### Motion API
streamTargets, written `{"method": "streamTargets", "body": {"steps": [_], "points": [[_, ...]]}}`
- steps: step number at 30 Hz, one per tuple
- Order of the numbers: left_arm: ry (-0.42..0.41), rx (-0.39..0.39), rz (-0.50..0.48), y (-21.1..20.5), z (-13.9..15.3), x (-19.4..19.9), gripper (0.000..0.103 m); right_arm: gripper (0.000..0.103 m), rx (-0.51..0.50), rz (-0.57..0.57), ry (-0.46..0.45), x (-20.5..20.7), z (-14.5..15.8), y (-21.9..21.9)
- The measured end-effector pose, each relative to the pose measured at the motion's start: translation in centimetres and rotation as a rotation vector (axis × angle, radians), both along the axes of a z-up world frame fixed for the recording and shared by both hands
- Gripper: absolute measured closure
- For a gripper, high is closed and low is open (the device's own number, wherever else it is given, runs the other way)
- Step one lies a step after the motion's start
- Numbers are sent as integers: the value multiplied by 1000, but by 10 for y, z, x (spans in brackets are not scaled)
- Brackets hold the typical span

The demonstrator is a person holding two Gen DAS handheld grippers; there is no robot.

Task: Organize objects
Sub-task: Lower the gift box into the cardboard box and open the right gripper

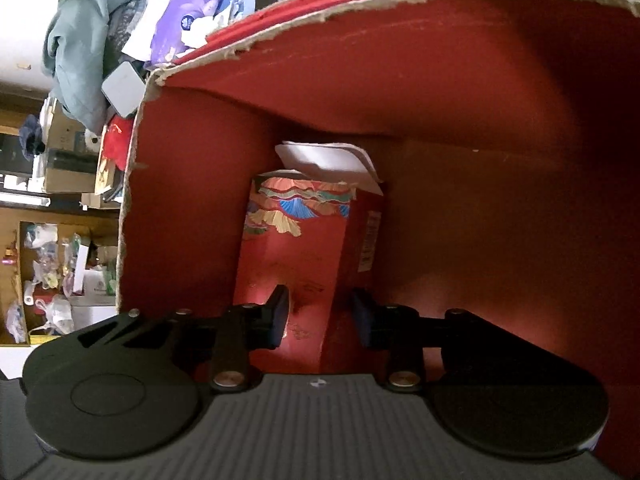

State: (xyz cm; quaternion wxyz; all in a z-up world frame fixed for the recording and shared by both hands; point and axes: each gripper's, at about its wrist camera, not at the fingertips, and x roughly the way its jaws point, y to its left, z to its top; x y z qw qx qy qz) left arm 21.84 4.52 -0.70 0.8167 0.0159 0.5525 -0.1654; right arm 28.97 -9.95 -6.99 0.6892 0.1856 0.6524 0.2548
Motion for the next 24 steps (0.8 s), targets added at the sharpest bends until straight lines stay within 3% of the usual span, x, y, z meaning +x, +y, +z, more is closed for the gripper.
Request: {"method": "streamTargets", "body": {"steps": [4, 12, 18, 24], "points": [[-6, -1, -3, -3, 1, 1, 40, 64, 34, -13, -3, 1, 1, -3], [-65, 55, 3, -17, 3, -7, 27, 65, -41, -95, -128, -12, 15, -18], [-124, 135, 14, -28, 2, -9, 30, 72, -102, -211, -163, -18, 17, -29], [-186, 188, 32, -25, 13, -18, 34, 72, -153, -222, -190, -21, 25, -29]]}}
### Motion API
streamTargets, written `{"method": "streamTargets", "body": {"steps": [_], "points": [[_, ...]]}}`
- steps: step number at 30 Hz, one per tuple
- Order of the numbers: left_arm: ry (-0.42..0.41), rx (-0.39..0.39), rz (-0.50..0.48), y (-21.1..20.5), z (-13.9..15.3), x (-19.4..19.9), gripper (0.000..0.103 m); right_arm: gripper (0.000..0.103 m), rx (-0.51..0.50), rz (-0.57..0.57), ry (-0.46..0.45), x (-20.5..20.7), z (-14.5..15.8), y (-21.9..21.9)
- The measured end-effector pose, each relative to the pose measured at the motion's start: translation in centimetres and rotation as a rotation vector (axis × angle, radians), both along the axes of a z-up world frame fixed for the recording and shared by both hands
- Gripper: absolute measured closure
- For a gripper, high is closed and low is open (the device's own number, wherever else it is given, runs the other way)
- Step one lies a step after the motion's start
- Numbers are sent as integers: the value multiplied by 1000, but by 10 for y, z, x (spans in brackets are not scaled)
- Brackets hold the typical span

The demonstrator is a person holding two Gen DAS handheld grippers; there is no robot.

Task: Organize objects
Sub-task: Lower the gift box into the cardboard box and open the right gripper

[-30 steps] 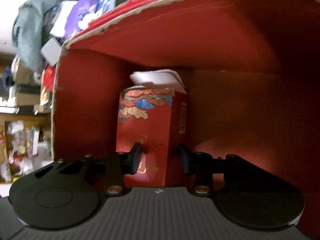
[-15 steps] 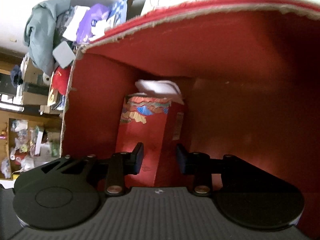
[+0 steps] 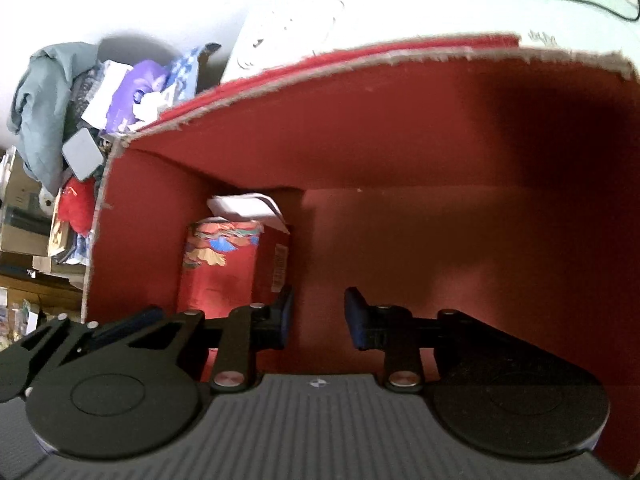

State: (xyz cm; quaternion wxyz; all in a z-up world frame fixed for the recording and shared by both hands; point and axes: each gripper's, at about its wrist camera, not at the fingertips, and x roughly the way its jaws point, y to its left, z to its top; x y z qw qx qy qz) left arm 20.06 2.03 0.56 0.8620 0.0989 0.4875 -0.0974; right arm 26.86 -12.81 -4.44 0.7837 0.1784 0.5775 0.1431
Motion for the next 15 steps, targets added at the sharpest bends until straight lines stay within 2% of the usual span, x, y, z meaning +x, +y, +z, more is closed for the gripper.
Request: {"method": "streamTargets", "body": {"steps": [5, 10, 15], "points": [[-82, 8, 40, 18, 19, -12, 26, 71, 6, -3, -91, -17, 14, 4], [-73, -14, 74, 29, 21, -16, 28, 71, 66, -36, -144, -37, 19, -3], [-87, 1, 93, 23, 23, -26, 25, 71, 81, -87, -210, -60, 27, -11]]}}
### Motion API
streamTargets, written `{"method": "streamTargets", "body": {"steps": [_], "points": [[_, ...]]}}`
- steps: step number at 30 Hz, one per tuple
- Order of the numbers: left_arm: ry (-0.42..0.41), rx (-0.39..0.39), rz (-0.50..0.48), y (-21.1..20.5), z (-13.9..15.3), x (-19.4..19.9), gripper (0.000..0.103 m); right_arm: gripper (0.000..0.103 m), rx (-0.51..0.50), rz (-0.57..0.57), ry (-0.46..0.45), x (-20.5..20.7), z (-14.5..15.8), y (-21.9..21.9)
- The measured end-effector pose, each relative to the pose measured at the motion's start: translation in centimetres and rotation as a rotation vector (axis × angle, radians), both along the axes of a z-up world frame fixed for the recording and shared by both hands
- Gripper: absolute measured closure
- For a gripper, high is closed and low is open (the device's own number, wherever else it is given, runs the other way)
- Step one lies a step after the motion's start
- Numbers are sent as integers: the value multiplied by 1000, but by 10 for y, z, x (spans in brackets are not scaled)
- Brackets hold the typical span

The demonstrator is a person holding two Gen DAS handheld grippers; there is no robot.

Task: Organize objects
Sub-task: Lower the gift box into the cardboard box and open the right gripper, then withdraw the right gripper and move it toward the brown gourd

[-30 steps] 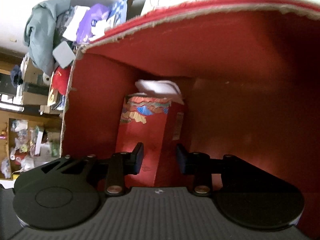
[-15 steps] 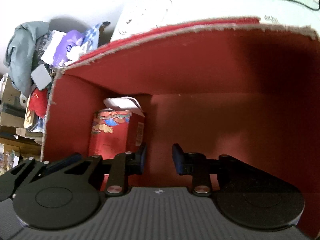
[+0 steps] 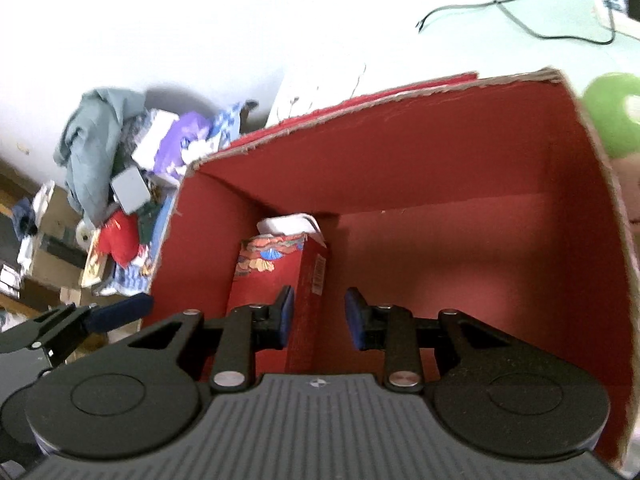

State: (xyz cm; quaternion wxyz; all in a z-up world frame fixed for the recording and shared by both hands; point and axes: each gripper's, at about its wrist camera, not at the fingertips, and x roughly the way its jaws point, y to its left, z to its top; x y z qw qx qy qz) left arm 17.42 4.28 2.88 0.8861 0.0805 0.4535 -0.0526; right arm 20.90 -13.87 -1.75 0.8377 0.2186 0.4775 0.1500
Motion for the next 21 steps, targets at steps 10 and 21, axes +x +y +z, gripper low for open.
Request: {"method": "streamTargets", "body": {"steps": [10, 21], "points": [[-9, 4, 105, -13, 8, -23, 17, 71, 43, -27, -118, -38, 10, -20], [-61, -12, 187, -32, 20, -78, 18, 71, 167, 84, -219, -97, 29, -67]]}}
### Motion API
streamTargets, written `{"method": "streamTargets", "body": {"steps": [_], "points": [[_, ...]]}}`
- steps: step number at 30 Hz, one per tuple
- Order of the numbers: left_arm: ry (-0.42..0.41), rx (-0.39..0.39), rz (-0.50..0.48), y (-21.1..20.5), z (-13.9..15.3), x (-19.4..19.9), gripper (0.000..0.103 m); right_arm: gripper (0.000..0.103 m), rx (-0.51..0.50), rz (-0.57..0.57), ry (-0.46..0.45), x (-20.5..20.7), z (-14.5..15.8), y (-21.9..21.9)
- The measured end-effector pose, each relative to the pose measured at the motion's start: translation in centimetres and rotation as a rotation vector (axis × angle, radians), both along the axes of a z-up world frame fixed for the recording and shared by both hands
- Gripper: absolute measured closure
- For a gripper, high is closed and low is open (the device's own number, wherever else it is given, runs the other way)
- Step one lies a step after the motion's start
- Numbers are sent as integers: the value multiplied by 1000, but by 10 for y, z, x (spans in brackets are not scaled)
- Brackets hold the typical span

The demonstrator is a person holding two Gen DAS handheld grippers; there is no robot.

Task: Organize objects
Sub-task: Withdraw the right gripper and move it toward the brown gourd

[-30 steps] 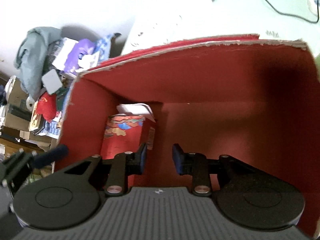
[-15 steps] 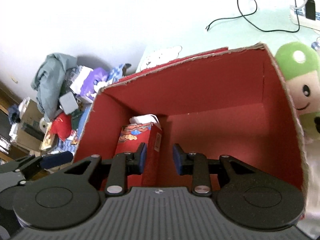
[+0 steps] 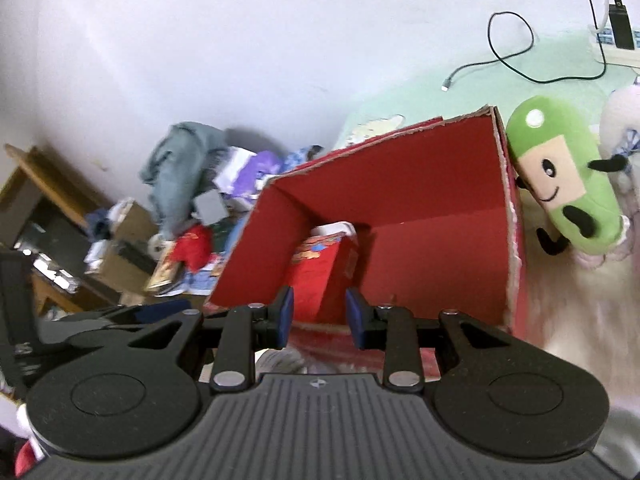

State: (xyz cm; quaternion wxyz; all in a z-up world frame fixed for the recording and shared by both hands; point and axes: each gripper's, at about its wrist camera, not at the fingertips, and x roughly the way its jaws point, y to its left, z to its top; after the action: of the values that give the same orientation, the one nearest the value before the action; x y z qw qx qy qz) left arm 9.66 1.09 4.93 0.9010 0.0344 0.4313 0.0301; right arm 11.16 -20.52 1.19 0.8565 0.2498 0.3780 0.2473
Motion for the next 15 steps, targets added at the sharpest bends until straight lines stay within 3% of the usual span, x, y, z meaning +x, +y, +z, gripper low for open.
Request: {"method": "streamTargets", "body": {"steps": [6, 15], "points": [[28, -65, 33, -4, -7, -29, 18, 71, 21, 101, -8, -26, -9, -13], [105, -109, -11, -21, -38, -69, 18, 71, -4, 174, 113, -47, -50, -21]]}}
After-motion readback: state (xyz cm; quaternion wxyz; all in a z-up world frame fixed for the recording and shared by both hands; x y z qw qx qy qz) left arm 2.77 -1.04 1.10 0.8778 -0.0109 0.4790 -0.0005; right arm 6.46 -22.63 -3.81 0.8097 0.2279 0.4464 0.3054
